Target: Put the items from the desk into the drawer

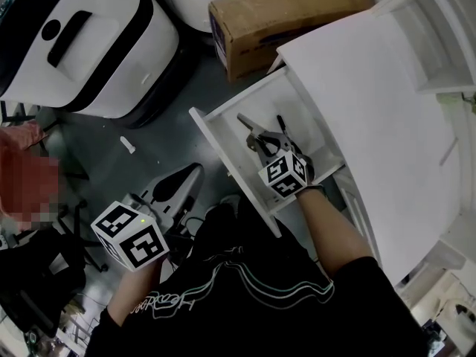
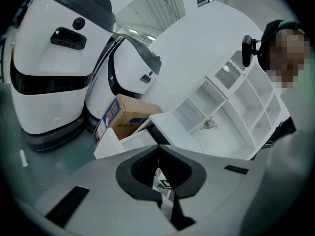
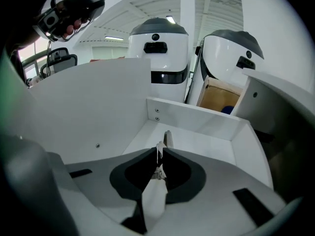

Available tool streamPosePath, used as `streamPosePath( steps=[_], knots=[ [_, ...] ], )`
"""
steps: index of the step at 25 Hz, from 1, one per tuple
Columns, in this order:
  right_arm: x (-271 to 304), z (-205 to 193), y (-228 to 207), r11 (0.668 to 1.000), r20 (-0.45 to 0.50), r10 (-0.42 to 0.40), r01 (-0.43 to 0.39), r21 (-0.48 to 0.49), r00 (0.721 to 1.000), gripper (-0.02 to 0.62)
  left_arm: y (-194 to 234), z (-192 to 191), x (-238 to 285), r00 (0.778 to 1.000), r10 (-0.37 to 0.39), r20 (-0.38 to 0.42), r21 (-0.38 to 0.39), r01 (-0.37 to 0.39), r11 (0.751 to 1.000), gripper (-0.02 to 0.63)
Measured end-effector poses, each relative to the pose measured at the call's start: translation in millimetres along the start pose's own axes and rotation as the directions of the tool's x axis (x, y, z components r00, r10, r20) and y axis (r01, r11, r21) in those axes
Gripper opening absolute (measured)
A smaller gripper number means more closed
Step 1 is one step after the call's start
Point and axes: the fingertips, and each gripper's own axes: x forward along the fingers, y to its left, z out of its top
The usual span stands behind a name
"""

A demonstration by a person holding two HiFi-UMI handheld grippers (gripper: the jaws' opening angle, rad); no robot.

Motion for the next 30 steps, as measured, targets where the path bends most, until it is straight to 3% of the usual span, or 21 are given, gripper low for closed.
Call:
streamPosePath(
  steps=[5,9,13,17,22,27,30],
  knots=[
    [5.6,-1.7,11.1,0.996,-0.018,0.073,-0.073,0.046,0.997,0.065,-3.1,-2.6,6.3,0.999,-0.016,-0.037,0.015,0.016,1.000,0.020],
    [-6.9,9.4,10.7,0.974,0.043,0.112,-0.118,0.192,0.993,0.183,-15.8,1.0,10.4,0.997,-0.050,-0.053,0.043,0.052,0.998,0.020],
    [-49.7,22.6,1.9,0.957,0.111,0.051,-0.080,0.277,0.992,0.190,-42.9,6.0,11.6,0.992,-0.101,-0.072,0.090,0.108,0.990,0.020],
    [-113.2,49.9,5.3,0.941,0.235,0.001,-0.080,0.328,0.972,0.191,-76.2,9.8,14.1,0.980,-0.169,-0.102,0.147,0.183,0.972,0.020],
    [-219.1,80.2,5.5,0.887,0.393,-0.149,-0.053,0.458,0.908,0.190,-125.3,9.9,10.9,0.953,-0.269,-0.141,0.230,0.296,0.927,0.020],
    [-331.7,103.4,14.6,0.848,0.534,-0.302,-0.033,0.529,0.789,0.165,-175.7,-3.1,8.5,0.899,-0.396,-0.189,0.288,0.436,0.852,0.020],
    [-381.3,110.5,32.0,0.848,0.583,-0.331,-0.037,0.528,0.743,0.142,-210.9,-10.3,1.0,0.868,-0.445,-0.222,0.320,0.496,0.807,0.020]
  ],
)
